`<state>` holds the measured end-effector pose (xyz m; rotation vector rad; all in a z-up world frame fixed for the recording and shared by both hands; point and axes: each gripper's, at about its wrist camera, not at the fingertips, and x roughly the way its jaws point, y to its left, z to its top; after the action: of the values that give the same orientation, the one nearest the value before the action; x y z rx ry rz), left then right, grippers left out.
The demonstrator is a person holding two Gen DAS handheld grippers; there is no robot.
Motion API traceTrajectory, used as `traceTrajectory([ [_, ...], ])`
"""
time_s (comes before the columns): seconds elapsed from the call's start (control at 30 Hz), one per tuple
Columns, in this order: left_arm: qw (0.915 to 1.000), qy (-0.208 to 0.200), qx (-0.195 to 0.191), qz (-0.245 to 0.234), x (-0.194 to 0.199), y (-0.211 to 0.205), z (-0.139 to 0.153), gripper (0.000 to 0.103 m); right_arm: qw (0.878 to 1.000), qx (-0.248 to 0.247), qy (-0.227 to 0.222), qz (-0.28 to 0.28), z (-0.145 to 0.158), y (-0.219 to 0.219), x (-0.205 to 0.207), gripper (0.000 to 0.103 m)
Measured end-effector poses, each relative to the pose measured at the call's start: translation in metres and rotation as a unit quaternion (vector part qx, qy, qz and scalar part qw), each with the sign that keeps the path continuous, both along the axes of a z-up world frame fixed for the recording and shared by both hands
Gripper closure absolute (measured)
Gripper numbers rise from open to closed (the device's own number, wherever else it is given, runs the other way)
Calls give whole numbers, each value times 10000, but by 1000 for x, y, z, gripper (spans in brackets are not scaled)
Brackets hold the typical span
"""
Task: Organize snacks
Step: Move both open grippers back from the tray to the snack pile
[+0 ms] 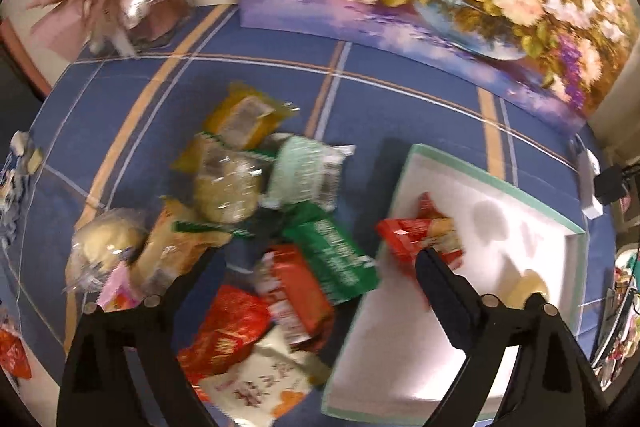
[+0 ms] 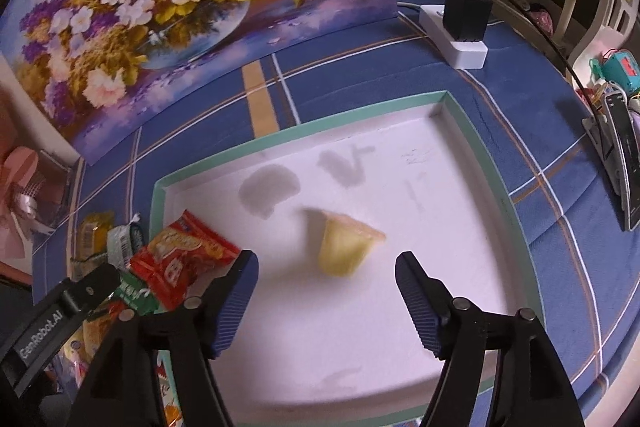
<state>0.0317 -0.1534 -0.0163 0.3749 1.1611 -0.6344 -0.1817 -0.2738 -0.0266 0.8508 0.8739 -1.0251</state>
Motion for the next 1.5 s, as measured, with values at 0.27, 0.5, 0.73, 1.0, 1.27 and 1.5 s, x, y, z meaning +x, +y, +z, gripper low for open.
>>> traceTrajectory([
  [0.27,9987,-275,159,398,15,47,5,3,9995,8,-265,177,6,22,2,25],
  [0.5,9972,-396,202,596,16,84,14,2,9985,-96,-364,393,16,46,4,12],
  [0.73,9951,-173,231,945,23,118,9,2,9961,-139,-472,733,25,77,11,0],
  [1.0,9910,124,167,1322,32,150,1,2,9919,1,-373,1213,19,111,31,0],
  [1.27,9863,405,244,1579,44,170,-11,2,9866,598,-387,1470,-3,142,53,0],
  [1.5,9776,823,298,1916,63,181,-31,2,9849,989,-402,1361,-23,156,70,0],
])
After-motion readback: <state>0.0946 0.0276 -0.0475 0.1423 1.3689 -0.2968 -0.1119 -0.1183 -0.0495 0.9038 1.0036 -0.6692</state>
